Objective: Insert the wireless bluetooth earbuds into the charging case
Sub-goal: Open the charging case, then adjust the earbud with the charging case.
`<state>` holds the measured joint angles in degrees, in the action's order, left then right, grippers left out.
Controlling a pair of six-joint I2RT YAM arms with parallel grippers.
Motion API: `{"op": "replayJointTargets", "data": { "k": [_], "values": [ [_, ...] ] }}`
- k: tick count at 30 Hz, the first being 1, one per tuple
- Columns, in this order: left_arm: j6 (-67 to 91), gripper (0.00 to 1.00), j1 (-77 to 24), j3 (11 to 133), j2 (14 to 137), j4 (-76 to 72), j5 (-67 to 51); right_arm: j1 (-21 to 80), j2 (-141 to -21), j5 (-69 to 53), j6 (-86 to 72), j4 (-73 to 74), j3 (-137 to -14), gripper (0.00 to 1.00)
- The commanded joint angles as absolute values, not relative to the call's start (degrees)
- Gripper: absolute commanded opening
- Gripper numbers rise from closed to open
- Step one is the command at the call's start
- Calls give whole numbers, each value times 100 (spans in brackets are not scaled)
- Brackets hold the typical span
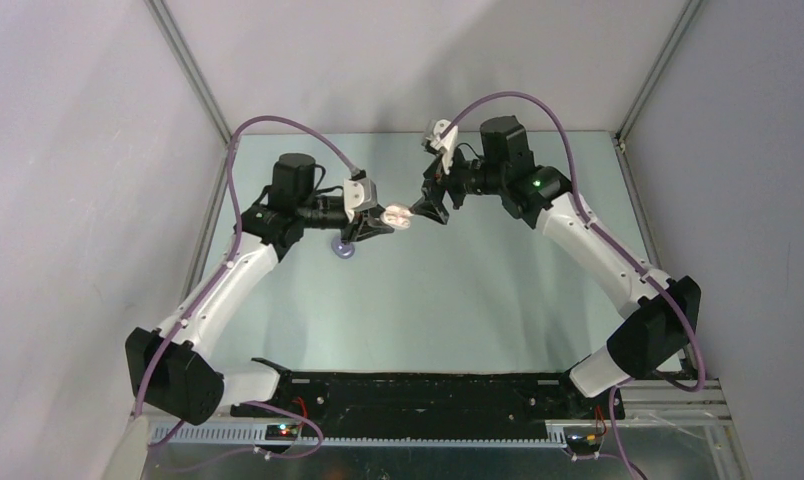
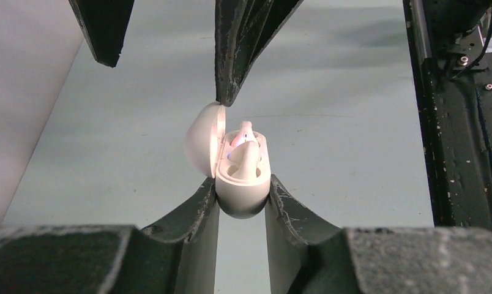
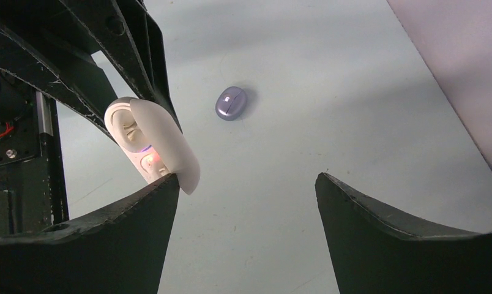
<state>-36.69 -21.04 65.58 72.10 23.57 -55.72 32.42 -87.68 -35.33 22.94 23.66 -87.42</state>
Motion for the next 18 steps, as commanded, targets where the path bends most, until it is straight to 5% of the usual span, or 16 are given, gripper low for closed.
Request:
{"op": "replayJointTargets", "data": {
  "k": [1, 9, 18],
  "values": [
    [-3902, 0, -2145, 6772, 7056, 2491, -5715, 3191, -8668, -3542, 2089, 2084, -9000, 86],
    [-3853, 0, -2145, 6603, 6888, 2295, -5526, 3115, -8136, -3616, 2119, 2131, -8826, 69],
    [-3910, 0, -2165, 6590, 6866, 2268, -5434, 3641, -7742, -4514, 3367, 2469, -8530, 27]
  ]
}}
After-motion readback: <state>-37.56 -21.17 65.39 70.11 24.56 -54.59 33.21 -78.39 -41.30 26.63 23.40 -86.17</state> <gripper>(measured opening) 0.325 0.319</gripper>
